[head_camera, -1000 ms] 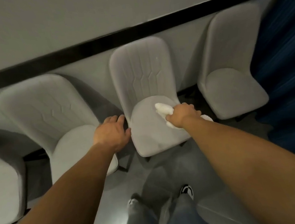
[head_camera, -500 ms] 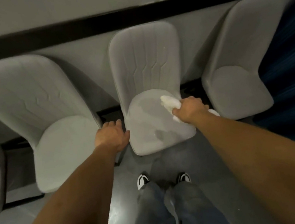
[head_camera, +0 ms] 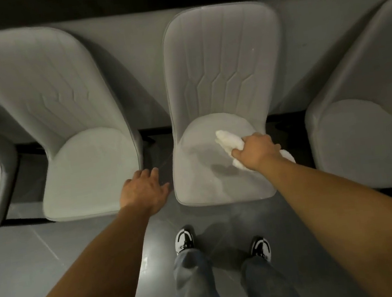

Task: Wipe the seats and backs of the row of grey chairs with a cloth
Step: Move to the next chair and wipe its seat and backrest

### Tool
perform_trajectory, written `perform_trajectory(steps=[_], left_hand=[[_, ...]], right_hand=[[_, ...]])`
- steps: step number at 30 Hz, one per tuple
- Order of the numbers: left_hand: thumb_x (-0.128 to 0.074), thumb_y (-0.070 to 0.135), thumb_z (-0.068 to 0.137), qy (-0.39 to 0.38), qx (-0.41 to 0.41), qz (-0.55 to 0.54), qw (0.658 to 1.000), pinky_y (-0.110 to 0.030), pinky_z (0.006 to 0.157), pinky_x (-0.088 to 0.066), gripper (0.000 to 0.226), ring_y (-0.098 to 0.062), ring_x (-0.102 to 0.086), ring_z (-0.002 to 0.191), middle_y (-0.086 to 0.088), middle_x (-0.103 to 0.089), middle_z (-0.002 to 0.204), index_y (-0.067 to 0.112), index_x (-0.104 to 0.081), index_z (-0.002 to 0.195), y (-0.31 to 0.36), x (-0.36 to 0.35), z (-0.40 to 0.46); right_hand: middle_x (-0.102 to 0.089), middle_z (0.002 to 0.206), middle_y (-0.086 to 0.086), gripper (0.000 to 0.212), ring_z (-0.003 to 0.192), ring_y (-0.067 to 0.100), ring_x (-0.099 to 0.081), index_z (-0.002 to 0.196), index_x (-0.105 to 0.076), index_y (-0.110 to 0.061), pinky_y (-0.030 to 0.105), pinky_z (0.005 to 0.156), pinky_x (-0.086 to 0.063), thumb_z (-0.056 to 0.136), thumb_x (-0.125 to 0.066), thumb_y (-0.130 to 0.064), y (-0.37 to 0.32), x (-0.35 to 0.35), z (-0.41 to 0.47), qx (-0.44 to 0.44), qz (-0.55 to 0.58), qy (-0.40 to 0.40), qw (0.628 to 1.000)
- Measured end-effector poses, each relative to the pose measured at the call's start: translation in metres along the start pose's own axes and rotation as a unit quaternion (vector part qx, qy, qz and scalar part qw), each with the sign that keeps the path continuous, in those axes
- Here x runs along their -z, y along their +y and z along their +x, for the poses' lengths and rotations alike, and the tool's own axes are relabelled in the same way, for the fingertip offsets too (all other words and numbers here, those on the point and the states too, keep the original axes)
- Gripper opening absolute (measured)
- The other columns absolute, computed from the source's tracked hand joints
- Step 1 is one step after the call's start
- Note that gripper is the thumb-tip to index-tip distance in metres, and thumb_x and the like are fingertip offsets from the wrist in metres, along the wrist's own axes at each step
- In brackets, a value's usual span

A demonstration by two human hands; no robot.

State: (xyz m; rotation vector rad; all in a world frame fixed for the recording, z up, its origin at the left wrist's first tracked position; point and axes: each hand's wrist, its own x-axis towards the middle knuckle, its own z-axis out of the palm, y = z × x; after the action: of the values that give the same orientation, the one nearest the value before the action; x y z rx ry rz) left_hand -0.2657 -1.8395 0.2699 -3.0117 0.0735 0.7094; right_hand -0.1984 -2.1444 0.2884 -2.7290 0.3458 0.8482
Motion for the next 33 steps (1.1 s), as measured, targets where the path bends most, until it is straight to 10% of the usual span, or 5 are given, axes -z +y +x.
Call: perform_trajectory(steps=[26,33], left_hand=[[-0.007,0.082,0.085,0.175,0.078,-0.106,0.976,-0.047,0.117,-0.015,0.094,-0.025,-0.010,0.148,-0.006,-0.016,0.162,0.021,-0.004,0.156,0.029,-0.262,0.286],[-0.026,0.082,0.083,0.191,0.131,-0.310,0.922,-0.040,0.082,-0.041,0.086,-0.033,-0.055,0.112,-0.014,-0.060,0.126,0.014,-0.048,0.130,0.038,-0.265,0.380]], right_hand=[[-0.053,0.135,0.006,0.054,0.126,0.034,-0.039,0.134,-0.055,-0.032,0.054,0.102,-0.030,0.091,-0.044,-0.062,-0.027,-0.200,0.344,0.190,-0.119,0.219,0.950],[-0.058,0.122,0.008,0.074,0.118,0.038,-0.049,0.125,-0.056,-0.031,0.073,0.102,-0.024,0.080,-0.031,-0.083,-0.049,-0.206,0.410,0.215,-0.104,0.326,0.915]])
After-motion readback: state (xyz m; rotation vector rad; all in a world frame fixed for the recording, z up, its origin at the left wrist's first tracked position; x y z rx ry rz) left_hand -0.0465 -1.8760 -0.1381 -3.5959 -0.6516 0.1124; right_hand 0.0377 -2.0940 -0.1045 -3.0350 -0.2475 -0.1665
